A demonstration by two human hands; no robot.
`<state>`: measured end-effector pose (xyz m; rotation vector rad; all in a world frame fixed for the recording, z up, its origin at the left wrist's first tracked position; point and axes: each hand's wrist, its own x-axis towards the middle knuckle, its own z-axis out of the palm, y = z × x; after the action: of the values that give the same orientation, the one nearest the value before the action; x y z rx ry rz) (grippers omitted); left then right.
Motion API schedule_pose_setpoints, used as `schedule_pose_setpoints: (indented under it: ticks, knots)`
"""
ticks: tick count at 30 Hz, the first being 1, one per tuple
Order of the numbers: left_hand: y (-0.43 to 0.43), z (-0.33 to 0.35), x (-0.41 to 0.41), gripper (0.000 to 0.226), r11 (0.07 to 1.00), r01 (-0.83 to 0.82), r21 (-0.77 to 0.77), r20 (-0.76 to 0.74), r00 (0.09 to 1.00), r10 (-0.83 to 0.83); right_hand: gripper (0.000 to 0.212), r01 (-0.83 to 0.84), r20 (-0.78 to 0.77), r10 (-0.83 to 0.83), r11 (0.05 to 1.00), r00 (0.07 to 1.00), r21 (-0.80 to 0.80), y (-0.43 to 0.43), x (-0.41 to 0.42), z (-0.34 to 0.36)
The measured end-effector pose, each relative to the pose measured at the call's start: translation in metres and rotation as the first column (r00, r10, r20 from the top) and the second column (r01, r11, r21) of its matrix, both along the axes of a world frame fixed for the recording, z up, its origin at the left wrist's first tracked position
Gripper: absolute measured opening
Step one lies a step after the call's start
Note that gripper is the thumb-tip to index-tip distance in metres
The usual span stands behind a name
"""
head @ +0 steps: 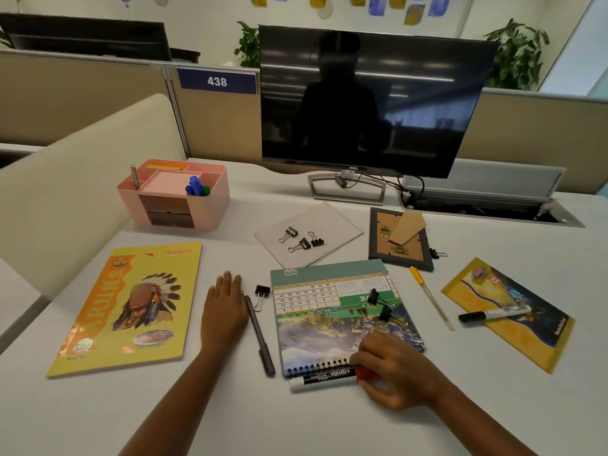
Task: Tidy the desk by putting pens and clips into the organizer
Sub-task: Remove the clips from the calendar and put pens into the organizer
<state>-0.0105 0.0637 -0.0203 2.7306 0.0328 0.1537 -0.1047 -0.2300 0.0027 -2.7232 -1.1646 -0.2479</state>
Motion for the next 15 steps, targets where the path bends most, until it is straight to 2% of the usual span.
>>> schedule_pose_setpoints:
  ticks: [3, 7, 11, 15]
  knots:
    - [0.000, 0.001, -0.002, 0.065, 1.000, -0.003, 0.007, -0.004, 1.000, 0.003, 0.023, -0.025, 0.033, 0.025, 1.000, 0.999, -0.014, -0.002, 0.003, -0.002]
    - [0.001, 0.002, -0.002, 0.060, 1.000, -0.003, 0.008, -0.023, 1.000, 0.004, 0.017, -0.044, 0.098, 0.046, 0.999, 0.994, -0.023, -0.002, 0.006, -0.001]
    - [0.001, 0.000, -0.001, 0.054, 1.000, -0.017, -0.024, -0.008, 1.000, 0.017, 0.027, -0.026, 0.152, 0.015, 0.997, 0.988, 0.068, -0.001, 0.011, 0.004]
    - [0.003, 0.001, 0.001, 0.064, 0.999, -0.011, -0.044, -0.018, 1.000, 0.010, 0.031, 0.041, 0.191, -0.075, 0.984, 0.979, 0.175, 0.010, 0.025, 0.020]
